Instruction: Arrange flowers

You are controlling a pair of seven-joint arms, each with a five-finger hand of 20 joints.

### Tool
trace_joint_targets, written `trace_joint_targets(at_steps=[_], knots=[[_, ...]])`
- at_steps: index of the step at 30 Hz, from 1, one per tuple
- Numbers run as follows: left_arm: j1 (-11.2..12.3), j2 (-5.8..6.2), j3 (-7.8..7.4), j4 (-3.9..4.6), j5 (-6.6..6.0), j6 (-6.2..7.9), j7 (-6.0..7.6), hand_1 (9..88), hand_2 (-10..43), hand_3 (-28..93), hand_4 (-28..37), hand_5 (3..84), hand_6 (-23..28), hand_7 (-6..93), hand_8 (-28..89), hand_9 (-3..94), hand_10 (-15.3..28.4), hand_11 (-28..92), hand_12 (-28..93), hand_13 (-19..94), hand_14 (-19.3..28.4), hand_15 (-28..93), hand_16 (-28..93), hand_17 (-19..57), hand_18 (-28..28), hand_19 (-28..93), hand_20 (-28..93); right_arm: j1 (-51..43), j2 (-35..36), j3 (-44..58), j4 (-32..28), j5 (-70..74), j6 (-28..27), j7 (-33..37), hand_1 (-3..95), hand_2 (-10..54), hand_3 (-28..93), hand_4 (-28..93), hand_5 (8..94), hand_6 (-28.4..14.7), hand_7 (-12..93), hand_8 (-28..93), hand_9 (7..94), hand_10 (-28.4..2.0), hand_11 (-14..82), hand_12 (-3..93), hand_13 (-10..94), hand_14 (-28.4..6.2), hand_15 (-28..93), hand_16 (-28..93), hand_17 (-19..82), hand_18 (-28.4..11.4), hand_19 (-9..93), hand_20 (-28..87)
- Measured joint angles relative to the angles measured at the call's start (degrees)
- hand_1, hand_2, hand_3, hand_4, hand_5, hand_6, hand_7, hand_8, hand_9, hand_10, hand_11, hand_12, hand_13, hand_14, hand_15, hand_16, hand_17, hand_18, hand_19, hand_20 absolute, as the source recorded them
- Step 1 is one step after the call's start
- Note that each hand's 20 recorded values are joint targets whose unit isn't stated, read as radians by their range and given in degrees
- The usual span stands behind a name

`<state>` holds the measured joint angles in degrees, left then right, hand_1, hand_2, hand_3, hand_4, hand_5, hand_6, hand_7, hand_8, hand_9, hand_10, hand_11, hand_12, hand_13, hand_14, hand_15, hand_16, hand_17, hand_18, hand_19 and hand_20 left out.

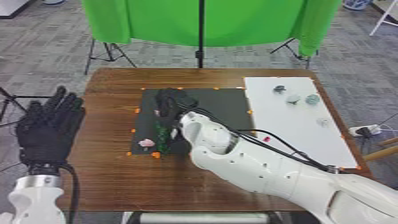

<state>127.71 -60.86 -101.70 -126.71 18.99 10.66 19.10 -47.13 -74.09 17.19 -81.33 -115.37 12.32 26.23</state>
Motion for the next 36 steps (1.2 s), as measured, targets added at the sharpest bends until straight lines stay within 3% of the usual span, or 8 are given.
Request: trace_joint_targets(at_steps=[3,6,8,13,19,25,31,36], knots=[[-0.4,0.12,0.09,-0.25,-1.16,0.06,0.1,21.3,11.9,77,-28.3,42.0,7.4,5.5,-7,34.8,12.2,11,11,23,9.7,14,-2,-1.5,7.8,13,12,-0.5,-0.5,1.0,-0.4,-0.6,-3.4,0.1,59.3,-9.5,71,-28,58.2,-4.6,37,-3,60.6,-14.9,22.4,19.7,56,-8.3,42,32,31,-15.6,77,38],[-0.4,0.13,0.27,-0.26,-1.55,0.09,0.1,21.5,11.9,77,-28.3,42.1,7.4,5.5,-7,34.8,12.2,11,11,23,9.8,14,-2,-1.6,7.9,13,12,-0.9,-0.8,1.4,-0.9,-1.4,-6.8,0.5,57.0,-9.5,74,-28,58.8,-4.4,27,-8,56.9,-15.8,20.9,17.3,53,-9.6,43,28,30,-16.5,78,38],[-0.4,0.12,0.4,-0.24,-1.57,0.09,0.09,21.5,11.8,77,-28.3,42.1,7.3,5.6,-7,34.7,12.1,11,11,23,9.8,15,-2,-1.7,7.9,14,12,-1.1,-0.9,1.4,-1.0,-1.8,-7.3,0.8,55.2,-9.5,76,-28,58.5,-4.0,26,-14,55.6,-15.9,20.2,16.9,52,-10.4,44,26,29,-17.9,79,38],[-0.4,0.07,0.56,-0.14,-1.57,0.13,-0.02,21.7,11.7,77,-28.3,42.1,7.3,5.8,-7,34.7,12.1,11,11,23,10.0,15,-2,-1.8,8.2,14,12,-1.8,-0.9,2.1,-1.3,-2.1,-7.8,1.4,50.7,-9.5,80,-28,56.5,-4.4,22,-15,52.6,-15.8,16.5,15.2,50,-12.2,50,18,28,-19.9,81,40],[-0.3,-0.3,0.65,-0.06,-1.74,0.19,-0.17,21.8,11.7,77,-28.3,42.1,7.2,6.0,-7,34.7,12.2,11,11,24,10.4,15,-2,-2.6,9.6,15,13,-2.9,-0.5,3.5,-2.9,-2.5,-7.9,2.0,48.2,-9.5,80,-28,55.3,-5.1,19,-14,51.4,-15.8,15.5,14.9,49,-14.2,60,19,28,-21.2,84,42],[0.5,-1.06,0.42,-0.07,-2.08,0.19,-0.24,21.9,11.8,77,-28.3,42.1,7.2,6.1,-7,34.7,12.2,11,11,24,10.5,16,-2,-2.8,10.0,16,13,-4.5,1.1,6.0,-7.3,-2.0,-9.3,2.8,44.6,-9.5,80,-28,52.5,-5.1,14,-12,49.4,-15.2,12.8,13.7,48,-15.4,62,18,28,-22.1,86,44],[1.2,-2.18,-0.06,-0.07,-2.11,0.07,-0.65,21.9,11.9,77,-28.3,42.0,7.1,6.0,-7,34.7,12.2,11,11,24,10.6,16,-2,-2.9,10.1,16,13,-9.3,4.4,14.9,-15.2,-0.4,-10.8,3.9,41.8,-9.5,78,-28,49.4,-6.4,12,-11,45.9,-16.5,10.6,13.2,44,-16.6,55,15,27,-22.6,85,43],[1.6,-2.44,-0.23,-0.07,-2.1,0.04,-0.8,22.0,12.0,77,-28.3,42.0,7.1,6.0,-7,34.8,12.2,11,11,24,10.6,16,-2,-2.9,10.2,16,13,-15.9,9.7,26.1,-23.3,0.5,-10.8,6.4,41.1,-9.5,78,-28,48.3,-7.2,11,-10,44.5,-17.5,9.0,13.3,42,-17.0,41,13,25,-22.9,83,41]])
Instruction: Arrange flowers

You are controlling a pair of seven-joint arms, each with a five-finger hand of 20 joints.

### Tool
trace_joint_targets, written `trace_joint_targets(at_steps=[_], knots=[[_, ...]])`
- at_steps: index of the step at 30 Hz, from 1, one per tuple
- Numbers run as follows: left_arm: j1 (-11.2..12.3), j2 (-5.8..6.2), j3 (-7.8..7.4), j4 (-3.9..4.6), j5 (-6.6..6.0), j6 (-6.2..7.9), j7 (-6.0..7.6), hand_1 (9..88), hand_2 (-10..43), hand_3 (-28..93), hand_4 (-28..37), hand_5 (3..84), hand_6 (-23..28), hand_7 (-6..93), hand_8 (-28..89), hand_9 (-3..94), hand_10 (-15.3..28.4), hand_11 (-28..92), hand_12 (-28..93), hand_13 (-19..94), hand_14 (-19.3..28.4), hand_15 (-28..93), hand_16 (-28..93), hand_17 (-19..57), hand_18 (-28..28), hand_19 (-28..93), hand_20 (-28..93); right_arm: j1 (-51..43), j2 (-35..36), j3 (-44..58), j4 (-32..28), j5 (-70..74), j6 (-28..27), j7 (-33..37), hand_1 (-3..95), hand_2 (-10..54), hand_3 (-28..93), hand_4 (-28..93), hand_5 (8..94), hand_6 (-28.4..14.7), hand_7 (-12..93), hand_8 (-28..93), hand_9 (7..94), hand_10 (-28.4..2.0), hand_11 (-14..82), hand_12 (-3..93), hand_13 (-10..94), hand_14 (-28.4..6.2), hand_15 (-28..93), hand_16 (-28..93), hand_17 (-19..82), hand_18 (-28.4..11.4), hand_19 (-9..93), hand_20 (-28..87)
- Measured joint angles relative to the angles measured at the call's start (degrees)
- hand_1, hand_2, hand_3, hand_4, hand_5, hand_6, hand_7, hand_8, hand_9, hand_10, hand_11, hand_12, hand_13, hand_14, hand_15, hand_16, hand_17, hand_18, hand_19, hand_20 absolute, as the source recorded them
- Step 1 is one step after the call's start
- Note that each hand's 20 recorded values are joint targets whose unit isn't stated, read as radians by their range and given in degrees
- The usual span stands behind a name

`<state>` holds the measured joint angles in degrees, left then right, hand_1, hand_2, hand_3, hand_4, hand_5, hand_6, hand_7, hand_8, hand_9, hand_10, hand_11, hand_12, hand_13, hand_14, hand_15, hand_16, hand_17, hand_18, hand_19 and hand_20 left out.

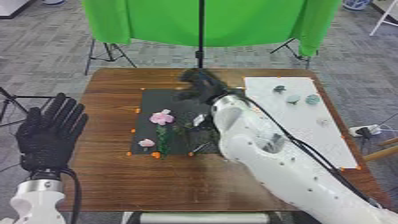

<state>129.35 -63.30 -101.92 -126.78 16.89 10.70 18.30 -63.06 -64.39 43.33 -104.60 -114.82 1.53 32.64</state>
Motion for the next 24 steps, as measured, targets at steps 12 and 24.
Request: trace_joint_targets(at_steps=[12,24], knots=[[2.4,-0.68,-1.12,-0.57,0.02,0.01,0.7,22.3,11.9,77,-28.3,42.3,7.2,6.0,-7,35.4,12.3,11,11,25,10.5,16,-2,-2.5,9.8,16,12,-17.5,16.2,26.3,-5.3,-2.3,-3.4,13.2,42.6,-9.5,78,-28,50.4,-8.1,10,-10,42.6,-19.2,7.8,13.2,36,-18.5,33,14,22,-23.7,81,41],[3.4,-1.1,-1.48,-0.97,0.02,0.1,1.12,22.4,12.0,77,-28.3,42.4,7.2,6.2,-7,35.7,12.5,12,11,25,10.9,17,-2,-2.4,9.7,16,12,-28.1,21.2,35.1,-1.5,-2.8,-6.2,15.0,49.0,-9.5,81,-28,49.8,-5.8,11,-11,41.5,-16.4,9.0,12.4,36,-17.4,29,15,21,-23.7,79,41]])
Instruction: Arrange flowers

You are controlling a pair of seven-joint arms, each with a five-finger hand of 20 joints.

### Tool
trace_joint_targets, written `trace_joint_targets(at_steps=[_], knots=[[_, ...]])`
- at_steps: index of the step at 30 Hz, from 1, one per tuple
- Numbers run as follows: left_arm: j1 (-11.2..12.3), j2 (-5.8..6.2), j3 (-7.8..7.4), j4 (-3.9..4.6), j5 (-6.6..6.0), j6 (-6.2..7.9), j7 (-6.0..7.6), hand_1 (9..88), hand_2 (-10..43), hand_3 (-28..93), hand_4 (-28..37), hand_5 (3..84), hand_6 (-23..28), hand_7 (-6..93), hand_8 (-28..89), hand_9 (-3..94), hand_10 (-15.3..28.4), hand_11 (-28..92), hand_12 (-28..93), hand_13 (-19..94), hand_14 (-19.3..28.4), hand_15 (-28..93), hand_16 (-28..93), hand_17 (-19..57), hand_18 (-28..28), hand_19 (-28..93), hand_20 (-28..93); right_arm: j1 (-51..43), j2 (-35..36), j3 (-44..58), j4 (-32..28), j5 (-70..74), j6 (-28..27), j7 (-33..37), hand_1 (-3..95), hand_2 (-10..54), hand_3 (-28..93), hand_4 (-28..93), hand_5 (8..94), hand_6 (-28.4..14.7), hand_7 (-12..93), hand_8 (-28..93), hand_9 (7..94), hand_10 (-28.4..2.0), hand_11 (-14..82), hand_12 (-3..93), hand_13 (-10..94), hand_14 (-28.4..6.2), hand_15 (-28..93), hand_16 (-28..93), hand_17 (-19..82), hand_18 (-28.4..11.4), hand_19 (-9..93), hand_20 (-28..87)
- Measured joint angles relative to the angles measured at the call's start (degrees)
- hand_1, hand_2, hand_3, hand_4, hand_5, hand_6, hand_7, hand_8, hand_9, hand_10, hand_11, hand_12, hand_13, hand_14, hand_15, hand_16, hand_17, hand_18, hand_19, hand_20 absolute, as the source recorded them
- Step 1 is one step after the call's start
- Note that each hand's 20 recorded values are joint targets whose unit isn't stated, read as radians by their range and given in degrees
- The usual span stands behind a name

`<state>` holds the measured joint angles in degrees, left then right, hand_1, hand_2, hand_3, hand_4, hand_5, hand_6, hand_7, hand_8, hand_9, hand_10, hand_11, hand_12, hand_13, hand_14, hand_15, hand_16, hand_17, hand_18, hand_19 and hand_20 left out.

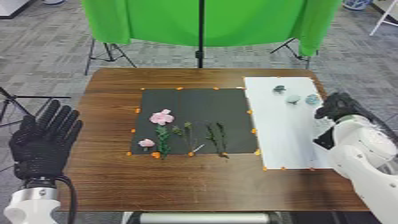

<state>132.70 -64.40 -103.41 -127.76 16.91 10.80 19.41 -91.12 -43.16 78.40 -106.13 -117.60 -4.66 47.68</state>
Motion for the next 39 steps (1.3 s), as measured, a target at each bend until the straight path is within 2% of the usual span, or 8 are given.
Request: trace_joint_targets(at_steps=[4,7,11,14,17,25,31,39], knots=[[0.0,-0.07,0.0,-0.01,0.0,0.01,0.01,22.4,12.0,77,-28.3,42.5,7.3,6.2,-7,35.6,12.6,12,11,25,11.4,17,-2,-2.5,9.7,16,12,-0.1,-0.5,-0.6,1.5,0.0,-3.6,0.5,52.8,-9.5,80,-28,53.9,-4.4,13,-11,46.2,-14.4,10.5,12.5,42,-15.4,30,16,24,-23.5,80,41],[0.0,-0.09,0.02,-0.01,-0.02,0.01,0.0,22.4,12.0,77,-28.3,42.5,7.3,6.3,-7,35.7,12.6,12,11,25,11.6,17,-2,-2.5,9.8,16,12,0.5,-0.7,-2.3,3.1,-0.5,-4.4,0.9,57.8,-9.5,75,-28,65.2,-2.6,17,-10,61.6,-12.8,15.6,15.2,56,-11.7,35,22,28,-22.2,83,42],[0.0,-0.22,0.02,-0.01,-0.05,0.04,-0.08,22.5,12.1,77,-28.3,42.5,7.3,6.3,-7,35.7,12.7,12,11,25,11.6,18,-2,-2.5,9.8,16,12,2.6,-0.7,-5.8,6.0,-5.6,1.9,1.1,65.4,-9.5,65,-28,75.8,-1.4,30,3,80.6,-12.1,7.3,35.0,67,-9.2,35,38,31,-21.0,83,44],[0.0,-0.3,0.04,-0.01,-0.15,0.06,-0.12,22.5,12.1,77,-28.3,42.5,7.3,6.3,-7,35.7,12.7,12,11,25,11.7,18,-2,-2.5,9.9,16,12,2.7,-1.0,-8.0,8.8,-8.0,10.3,1.1,65.9,-9.5,66,-28,77.0,-1.5,33,5,82.6,-11.2,9.6,39.0,68,-9.4,38,40,32,-20.6,83,44],[0.0,-0.35,0.07,-0.01,-0.45,0.06,-0.13,22.6,12.2,77,-28.3,42.5,7.3,6.4,-7,35.7,12.8,12,11,25,11.8,18,-2,-2.6,9.9,16,12,2.0,-1.4,-8.2,9.8,-8.4,14.0,1.0,65.5,-9.5,68,-28,77.1,-1.8,33,7,82.8,-11.5,10.3,40.6,68,-9.7,40,41,32,-20.8,83,44],[0.4,-0.57,0.02,-0.02,-1.02,0.1,-0.12,22.7,12.2,77,-28.3,42.6,7.3,6.4,-7,35.7,12.7,12,11,25,11.8,18,-2,-2.5,9.9,16,13,0.2,-1.1,-7.7,2.3,-6.2,13.9,-1.2,64.5,-9.5,69,-28,76.2,-2.4,33,8,81.7,-11.8,10.7,41.4,66,-10.2,42,40,31,-20.5,83,44],[0.6,-0.64,0.03,-0.04,-1.47,0.41,-0.17,22.6,12.2,77,-28.3,42.7,7.4,6.4,-7,35.8,12.8,12,11,25,11.8,18,-2,-2.6,10.0,17,13,6.1,-1.7,-15.0,-4.1,-2.9,13.5,-11.6,64.3,-9.5,70,-28,75.4,-2.5,34,8,81.0,-11.9,10.7,41.2,65,-10.3,42,40,30,-20.0,82,44],[0.6,-0.65,0.52,-0.04,-1.59,0.51,-0.34,22.7,12.3,77,-28.3,42.7,7.4,6.5,-7,35.7,12.9,12,11,25,11.9,19,-2,-2.6,10.1,17,13,21.0,-10.9,-30.0,-1.3,-0.5,11.0,-17.5,64.3,-9.5,69,-28,74.4,-2.4,35,7,80.3,-12.0,10.5,40.8,64,-10.3,42,40,30,-19.5,80,43]])
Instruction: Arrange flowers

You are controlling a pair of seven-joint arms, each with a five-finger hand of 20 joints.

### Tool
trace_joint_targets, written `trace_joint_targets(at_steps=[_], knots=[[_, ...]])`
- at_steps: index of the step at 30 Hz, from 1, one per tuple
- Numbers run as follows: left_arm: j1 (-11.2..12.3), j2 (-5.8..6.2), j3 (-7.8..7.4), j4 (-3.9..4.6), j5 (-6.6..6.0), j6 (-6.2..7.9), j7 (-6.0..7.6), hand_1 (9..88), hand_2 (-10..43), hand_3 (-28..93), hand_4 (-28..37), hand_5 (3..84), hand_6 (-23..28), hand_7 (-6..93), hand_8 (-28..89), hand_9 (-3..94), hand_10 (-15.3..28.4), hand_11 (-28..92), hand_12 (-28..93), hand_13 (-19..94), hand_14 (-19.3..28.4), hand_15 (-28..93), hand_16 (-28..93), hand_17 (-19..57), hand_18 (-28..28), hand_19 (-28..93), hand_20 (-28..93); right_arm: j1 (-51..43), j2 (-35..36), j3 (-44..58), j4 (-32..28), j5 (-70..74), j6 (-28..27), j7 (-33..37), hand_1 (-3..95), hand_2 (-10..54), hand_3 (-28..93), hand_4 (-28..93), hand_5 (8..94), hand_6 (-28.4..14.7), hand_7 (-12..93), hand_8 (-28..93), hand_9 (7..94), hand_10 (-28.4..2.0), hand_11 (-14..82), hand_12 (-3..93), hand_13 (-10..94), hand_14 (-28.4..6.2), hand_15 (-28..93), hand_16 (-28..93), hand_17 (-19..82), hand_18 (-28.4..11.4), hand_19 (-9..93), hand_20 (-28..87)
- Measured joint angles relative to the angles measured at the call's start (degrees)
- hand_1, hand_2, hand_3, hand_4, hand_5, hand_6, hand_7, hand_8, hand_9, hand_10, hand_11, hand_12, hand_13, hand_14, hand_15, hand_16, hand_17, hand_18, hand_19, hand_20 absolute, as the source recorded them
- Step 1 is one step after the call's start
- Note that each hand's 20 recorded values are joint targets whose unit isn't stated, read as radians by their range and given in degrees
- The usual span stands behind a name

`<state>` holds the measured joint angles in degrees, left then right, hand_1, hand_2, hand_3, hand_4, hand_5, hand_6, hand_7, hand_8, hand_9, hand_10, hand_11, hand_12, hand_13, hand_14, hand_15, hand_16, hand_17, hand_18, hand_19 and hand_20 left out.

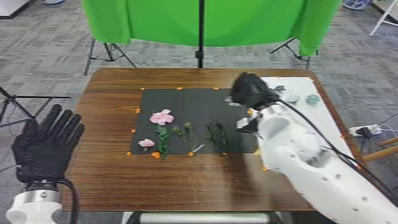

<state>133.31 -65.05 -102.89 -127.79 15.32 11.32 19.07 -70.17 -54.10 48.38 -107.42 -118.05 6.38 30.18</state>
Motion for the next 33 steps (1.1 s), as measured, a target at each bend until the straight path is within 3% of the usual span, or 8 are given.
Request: trace_joint_targets(at_steps=[6,12,21,28,33], knots=[[-0.8,0.03,1.24,0.33,0.0,0.01,-0.69,22.8,12.3,77,-28.3,42.5,7.4,6.5,-7,35.8,13.0,12,11,25,11.9,19,-2,-2.7,10.2,17,13,5.9,-7.2,-8.5,2.7,-5.6,-4.0,-6.0,64.4,-9.5,69,-28,73.8,-2.6,36,7,79.5,-12.0,9.7,40.0,64,-10.1,41,39,29,-18.9,79,43],[-1.7,0.21,1.89,0.8,0.0,0.02,-1.04,22.8,12.3,77,-28.3,42.6,7.4,6.5,-7,35.8,13.0,12,11,25,12.1,19,-2,-2.7,10.2,17,13,7.8,-11.9,-14.0,5.7,-8.6,-5.0,-6.5,64.1,-9.5,69,-28,73.5,-2.3,36,5,77.5,-12.2,8.2,38.1,61,-9.4,40,39,29,-18.4,78,43],[0.5,0.22,0.94,-0.2,-0.01,-0.07,-1.43,22.8,12.4,77,-28.3,42.6,7.4,6.5,-7,35.8,13.2,12,11,25,12.7,20,-2,-2.7,10.3,17,13,8.3,-12.9,-20.0,8.5,-18.4,-2.2,0.5,64.3,-9.5,69,-28,73.6,-3.0,31,2,75.8,-12.5,7.6,36.4,59,-9.9,41,38,29,-18.0,78,42],[-1.2,0.22,1.64,0.79,-0.08,0.11,-2.17,22.9,13.1,77,-28.3,42.5,7.4,6.9,-7,35.9,13.2,13,11,26,13.0,21,-2,-2.9,10.5,18,13,7.4,-15.2,-16.7,13.3,-14.9,-3.3,-4.4,64.3,-9.5,69,-28,74.1,-2.8,27,1,74.7,-12.7,7.7,35.2,57,-10.7,44,40,28,-19.3,80,42],[-1.5,0.22,1.58,0.77,-0.75,0.11,-2.52,23.0,13.1,77,-28.3,42.7,7.3,7.4,-7,36.1,13.1,13,12,26,13.2,22,-2,-3.1,10.8,18,13,6.6,-14.8,-17.0,11.3,-15.2,-5.6,-2.6,64.0,-9.5,69,-28,73.7,-2.1,24,0,66.2,-13.9,17.0,21.1,52,-13.5,58,42,28,-21.3,83,46]])
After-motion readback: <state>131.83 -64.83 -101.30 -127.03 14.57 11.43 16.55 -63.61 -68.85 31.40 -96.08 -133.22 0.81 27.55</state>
